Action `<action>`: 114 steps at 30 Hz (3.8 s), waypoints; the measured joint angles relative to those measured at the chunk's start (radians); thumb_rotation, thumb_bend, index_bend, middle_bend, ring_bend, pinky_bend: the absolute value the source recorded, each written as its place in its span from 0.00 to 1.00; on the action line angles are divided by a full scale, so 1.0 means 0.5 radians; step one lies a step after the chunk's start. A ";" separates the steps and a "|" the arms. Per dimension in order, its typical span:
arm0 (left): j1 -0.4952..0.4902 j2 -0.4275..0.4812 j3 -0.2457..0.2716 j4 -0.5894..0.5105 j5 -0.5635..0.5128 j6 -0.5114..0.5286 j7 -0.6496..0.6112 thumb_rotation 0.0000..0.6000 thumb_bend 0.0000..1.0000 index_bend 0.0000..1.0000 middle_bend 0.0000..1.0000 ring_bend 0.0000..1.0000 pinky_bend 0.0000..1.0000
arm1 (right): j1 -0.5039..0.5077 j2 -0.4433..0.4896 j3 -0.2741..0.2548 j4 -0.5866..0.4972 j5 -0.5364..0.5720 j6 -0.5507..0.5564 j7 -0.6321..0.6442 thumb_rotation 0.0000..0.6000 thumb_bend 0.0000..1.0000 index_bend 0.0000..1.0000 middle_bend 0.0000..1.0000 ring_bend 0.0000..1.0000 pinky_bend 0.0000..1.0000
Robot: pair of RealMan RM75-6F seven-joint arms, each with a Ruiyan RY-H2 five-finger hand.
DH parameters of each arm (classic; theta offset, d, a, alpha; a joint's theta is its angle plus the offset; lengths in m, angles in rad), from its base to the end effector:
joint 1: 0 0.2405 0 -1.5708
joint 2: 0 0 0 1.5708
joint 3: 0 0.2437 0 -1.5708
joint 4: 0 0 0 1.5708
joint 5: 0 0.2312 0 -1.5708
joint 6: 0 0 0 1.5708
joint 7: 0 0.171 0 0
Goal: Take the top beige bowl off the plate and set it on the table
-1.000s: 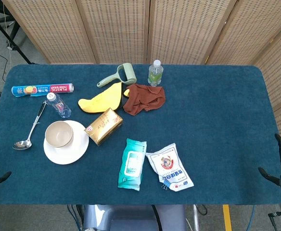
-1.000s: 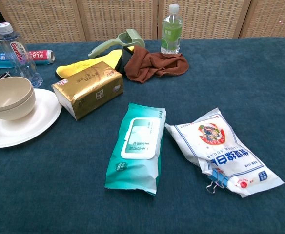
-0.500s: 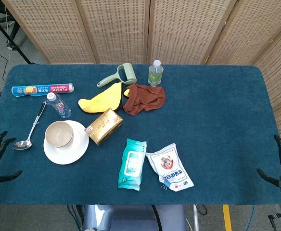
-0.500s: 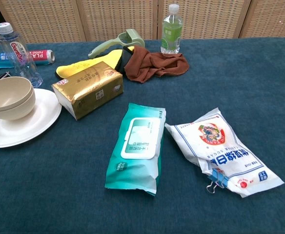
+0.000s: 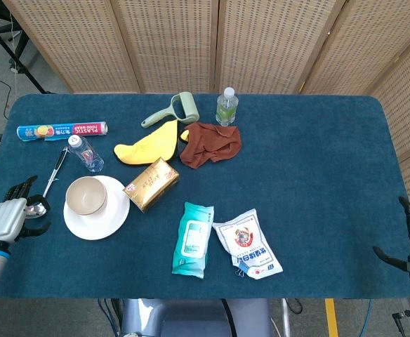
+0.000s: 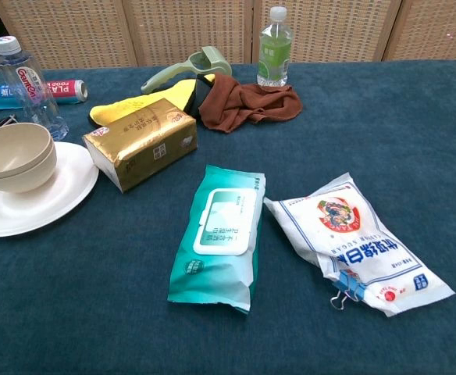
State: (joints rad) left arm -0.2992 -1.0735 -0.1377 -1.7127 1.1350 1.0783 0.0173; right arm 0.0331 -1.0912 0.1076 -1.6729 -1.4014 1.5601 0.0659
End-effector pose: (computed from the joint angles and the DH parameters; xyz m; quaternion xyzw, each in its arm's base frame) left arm -0.3027 0.2806 0.1055 -0.5784 -0.5216 -0.3249 0.5366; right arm -0.3134 -0.2033 0.1642 0.5085 -0.4102 0.4266 0.6254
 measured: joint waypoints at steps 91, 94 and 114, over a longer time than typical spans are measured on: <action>-0.190 -0.198 0.073 -0.165 0.254 0.173 0.239 1.00 0.45 0.79 0.00 0.00 0.00 | -0.019 0.009 0.051 0.015 0.015 -0.074 0.048 1.00 0.00 0.00 0.00 0.00 0.00; -0.186 -0.136 0.151 -0.236 0.447 0.140 0.157 1.00 0.46 0.79 0.00 0.00 0.00 | -0.019 0.009 0.051 0.015 0.016 -0.074 0.048 1.00 0.00 0.00 0.00 0.00 0.00; -0.147 -0.445 0.468 0.140 0.895 0.001 -0.202 1.00 0.43 0.79 0.00 0.00 0.00 | -0.020 0.019 0.058 0.013 0.039 -0.092 0.051 1.00 0.00 0.00 0.00 0.00 0.00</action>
State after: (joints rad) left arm -0.3726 -1.2960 0.0963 -1.6425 1.5827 1.0790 -0.0835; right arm 0.0230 -1.0818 0.1364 -1.6666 -1.3821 1.5139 0.0916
